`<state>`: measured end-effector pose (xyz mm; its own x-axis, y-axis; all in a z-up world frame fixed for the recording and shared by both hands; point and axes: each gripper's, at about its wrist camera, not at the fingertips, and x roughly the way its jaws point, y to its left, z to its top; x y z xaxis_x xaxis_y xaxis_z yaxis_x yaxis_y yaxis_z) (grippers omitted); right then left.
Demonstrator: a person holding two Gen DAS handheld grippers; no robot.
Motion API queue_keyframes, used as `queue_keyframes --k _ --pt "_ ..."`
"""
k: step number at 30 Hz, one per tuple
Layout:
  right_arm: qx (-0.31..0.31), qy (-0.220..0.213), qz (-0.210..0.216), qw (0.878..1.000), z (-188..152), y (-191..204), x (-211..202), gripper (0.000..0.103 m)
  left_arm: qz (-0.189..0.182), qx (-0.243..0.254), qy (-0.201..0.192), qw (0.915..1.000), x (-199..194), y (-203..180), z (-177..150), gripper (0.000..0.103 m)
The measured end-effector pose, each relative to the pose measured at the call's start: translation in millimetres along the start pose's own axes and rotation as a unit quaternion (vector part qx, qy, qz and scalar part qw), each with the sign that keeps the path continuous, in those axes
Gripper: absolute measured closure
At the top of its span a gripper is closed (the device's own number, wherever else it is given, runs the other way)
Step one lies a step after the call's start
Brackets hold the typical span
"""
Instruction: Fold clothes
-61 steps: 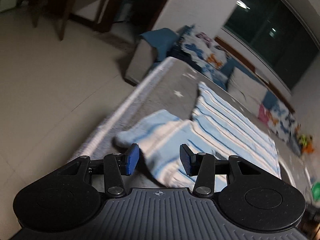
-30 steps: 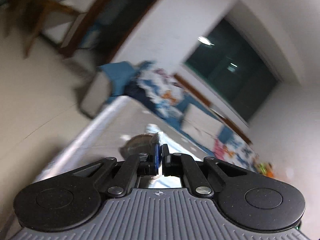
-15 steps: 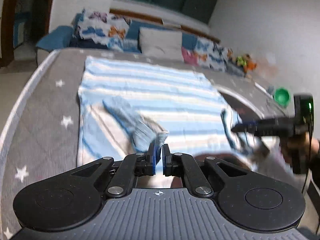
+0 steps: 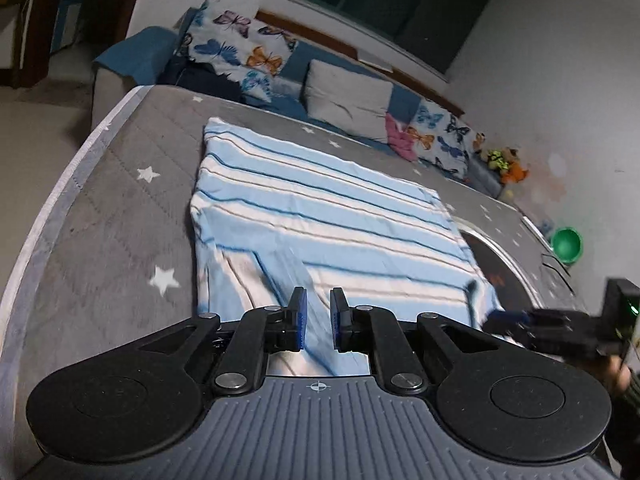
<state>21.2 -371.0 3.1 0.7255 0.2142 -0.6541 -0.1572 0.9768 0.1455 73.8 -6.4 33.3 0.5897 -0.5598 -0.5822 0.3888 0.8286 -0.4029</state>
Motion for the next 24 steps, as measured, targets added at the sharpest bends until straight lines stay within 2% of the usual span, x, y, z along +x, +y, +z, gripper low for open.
queue_keyframes --k 4,8,10,12,15,17,20,22,24 --pt "0.0 0.0 0.002 1.0 0 -1 0 0.067 0.001 -0.013 0.001 0.9999 24 5 9 0.091" --pt "-0.004 0.002 0.001 1.0 1 0 1 0.067 0.016 -0.025 0.03 0.9991 50 10 9 0.091" --pt "-0.006 0.003 0.0 1.0 1 0 0 0.067 0.021 -0.023 0.027 0.9991 52 10 6 0.091" --pt "-0.011 0.006 0.0 1.0 1 1 -1 0.067 0.011 -0.017 0.024 0.9995 46 7 6 0.091" --pt "-0.016 0.004 0.008 1.0 0 3 -9 0.066 0.003 0.024 0.014 0.9996 25 -6 2 0.091" --pt "-0.02 0.006 0.015 1.0 -2 4 -14 0.061 0.0 0.056 0.01 0.9984 12 -16 -5 0.091" --pt "-0.036 0.011 0.014 0.999 -12 9 -22 0.059 0.013 0.073 0.017 0.9971 8 -23 -14 0.091" --pt "-0.039 0.012 0.013 0.999 -16 11 -26 0.059 0.043 0.096 0.037 0.9938 15 -28 -25 0.091" --pt "-0.042 0.012 0.011 0.999 -20 12 -30 0.058 0.052 0.126 0.047 0.9896 21 -38 -36 0.091"
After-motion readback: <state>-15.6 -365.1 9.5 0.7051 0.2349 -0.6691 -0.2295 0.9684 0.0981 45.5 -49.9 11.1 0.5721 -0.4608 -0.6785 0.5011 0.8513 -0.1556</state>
